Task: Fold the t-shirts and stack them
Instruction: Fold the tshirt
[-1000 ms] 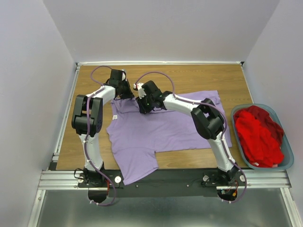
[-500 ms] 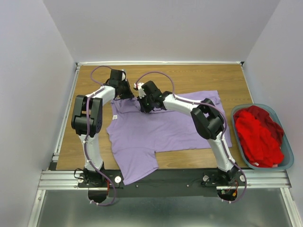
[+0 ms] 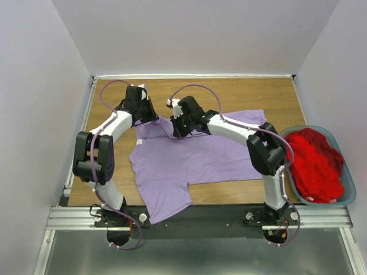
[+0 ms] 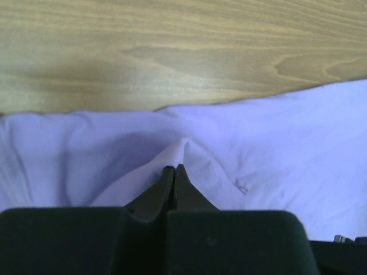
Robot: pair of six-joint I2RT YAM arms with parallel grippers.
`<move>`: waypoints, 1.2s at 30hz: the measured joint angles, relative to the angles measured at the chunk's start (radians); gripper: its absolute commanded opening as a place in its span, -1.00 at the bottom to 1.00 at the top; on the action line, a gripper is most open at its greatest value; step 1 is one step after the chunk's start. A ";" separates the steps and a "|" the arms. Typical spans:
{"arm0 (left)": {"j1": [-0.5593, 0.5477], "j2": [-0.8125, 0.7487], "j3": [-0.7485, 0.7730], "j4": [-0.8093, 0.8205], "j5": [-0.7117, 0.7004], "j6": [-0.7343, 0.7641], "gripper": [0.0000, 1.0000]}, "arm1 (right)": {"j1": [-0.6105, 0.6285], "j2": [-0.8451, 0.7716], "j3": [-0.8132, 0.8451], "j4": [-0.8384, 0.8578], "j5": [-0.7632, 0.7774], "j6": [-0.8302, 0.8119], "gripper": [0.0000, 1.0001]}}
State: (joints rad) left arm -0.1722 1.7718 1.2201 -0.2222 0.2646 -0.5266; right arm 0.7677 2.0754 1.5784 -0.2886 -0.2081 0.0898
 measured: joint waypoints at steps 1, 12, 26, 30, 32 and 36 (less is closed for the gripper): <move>0.000 -0.023 -0.018 -0.002 0.000 0.000 -1.00 | 0.000 -0.013 -0.014 -0.001 -0.008 -0.001 -0.99; -0.025 -0.198 -0.262 -0.029 0.000 0.000 -1.00 | 0.000 -0.045 -0.124 -0.070 -0.102 -0.056 -0.99; -0.026 -0.431 -0.398 -0.137 -0.029 0.004 -1.00 | 0.000 -0.051 -0.144 -0.111 -0.124 -0.136 -0.99; -0.026 -0.442 -0.436 -0.173 -0.034 0.003 -1.00 | 0.000 -0.059 -0.155 -0.118 -0.124 -0.152 -0.99; -0.026 -0.451 -0.451 -0.192 -0.037 0.003 -1.00 | 0.000 -0.065 -0.161 -0.121 -0.126 -0.160 -0.99; -0.026 -0.495 -0.476 -0.209 -0.037 0.000 -1.00 | 0.000 -0.073 -0.167 -0.125 -0.130 -0.175 -0.99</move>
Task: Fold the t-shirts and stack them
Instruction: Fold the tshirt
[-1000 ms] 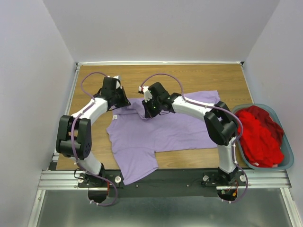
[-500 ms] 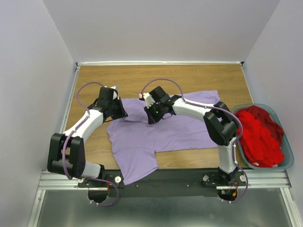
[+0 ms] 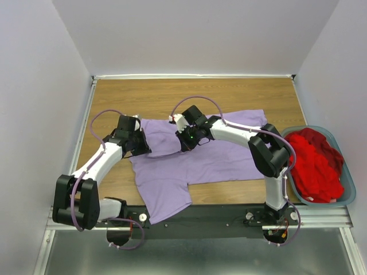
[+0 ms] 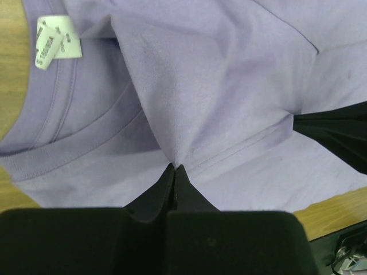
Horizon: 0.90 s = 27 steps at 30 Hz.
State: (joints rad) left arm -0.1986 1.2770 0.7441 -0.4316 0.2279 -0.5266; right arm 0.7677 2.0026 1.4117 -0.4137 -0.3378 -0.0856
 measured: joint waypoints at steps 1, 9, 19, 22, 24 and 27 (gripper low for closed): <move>0.000 -0.008 -0.004 -0.005 0.000 -0.002 -1.00 | 0.000 0.000 -0.001 0.000 -0.001 -0.003 -0.99; -0.015 -0.031 -0.088 -0.005 0.000 -0.023 -0.99 | 0.000 0.000 -0.002 -0.026 -0.012 -0.029 -0.91; -0.032 -0.048 -0.117 0.023 -0.007 -0.108 0.36 | -0.014 -0.010 -0.002 -0.081 -0.014 -0.045 0.09; 0.000 -0.068 -0.083 0.024 -0.039 -0.115 0.48 | -0.064 -0.035 -0.002 -0.089 -0.015 -0.029 0.14; 0.034 -0.050 -0.039 0.031 -0.071 -0.111 0.48 | -0.146 -0.064 0.004 -0.092 -0.011 -0.008 0.14; 0.092 0.030 0.050 0.077 -0.115 -0.103 0.48 | -0.270 -0.085 0.029 -0.090 0.025 0.024 0.14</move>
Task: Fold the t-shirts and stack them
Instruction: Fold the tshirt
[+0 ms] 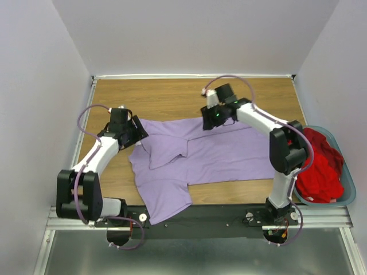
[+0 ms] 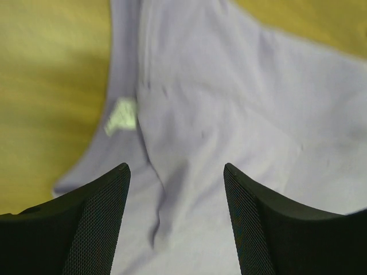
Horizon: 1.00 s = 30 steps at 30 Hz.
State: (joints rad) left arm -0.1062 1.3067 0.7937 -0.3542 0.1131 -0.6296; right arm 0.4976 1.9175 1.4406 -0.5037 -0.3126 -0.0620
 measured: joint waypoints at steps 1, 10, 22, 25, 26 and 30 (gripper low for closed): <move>0.011 0.033 0.023 0.022 -0.014 0.003 0.48 | -0.041 -0.005 0.010 0.002 0.020 0.011 0.12; 0.060 0.417 0.277 0.109 -0.089 0.045 0.13 | -0.412 -0.004 0.048 0.042 0.127 0.212 -0.06; 0.061 0.599 0.417 0.128 -0.133 0.066 -0.67 | -0.597 0.130 0.082 0.087 0.149 0.340 -0.26; 0.060 0.609 0.426 0.127 -0.150 0.069 -0.90 | -0.616 0.177 0.098 0.102 0.149 0.355 -0.28; 0.061 0.613 0.430 0.127 -0.154 0.069 -0.91 | -0.623 0.191 0.101 0.104 0.149 0.362 -0.28; 0.073 0.636 0.462 0.126 -0.171 0.074 -0.94 | -0.644 0.235 0.132 0.122 0.141 0.391 -0.28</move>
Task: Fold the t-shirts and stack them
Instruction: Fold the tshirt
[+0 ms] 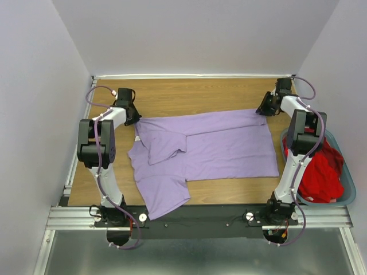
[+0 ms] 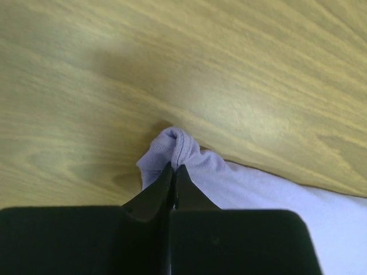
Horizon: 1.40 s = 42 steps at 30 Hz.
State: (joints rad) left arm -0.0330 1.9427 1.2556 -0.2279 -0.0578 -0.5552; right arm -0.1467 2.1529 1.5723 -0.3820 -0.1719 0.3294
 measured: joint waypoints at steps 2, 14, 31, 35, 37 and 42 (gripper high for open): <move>0.013 0.023 0.032 -0.006 -0.005 0.007 -0.94 | -0.011 0.019 0.023 0.008 -0.005 0.015 -0.28; 0.040 0.239 0.365 -0.076 -0.038 0.081 -0.28 | -0.023 0.105 0.151 0.023 -0.055 0.035 -0.21; 0.061 0.006 0.344 -0.121 -0.088 0.153 0.54 | -0.038 -0.096 -0.037 0.053 -0.072 0.097 -0.30; 0.049 -0.210 0.176 -0.081 -0.082 0.147 0.54 | -0.039 -0.093 -0.104 0.068 -0.084 0.132 -0.31; 0.025 -0.323 0.058 -0.059 -0.081 0.145 0.54 | -0.039 -0.086 -0.116 0.076 -0.089 0.145 -0.31; -0.074 -0.440 -0.168 -0.016 -0.060 0.148 0.54 | -0.039 -0.071 -0.122 0.111 -0.114 0.176 -0.31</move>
State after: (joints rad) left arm -0.1070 1.5024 1.0878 -0.2436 -0.1177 -0.4076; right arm -0.1852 2.0815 1.4498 -0.2707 -0.2855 0.5053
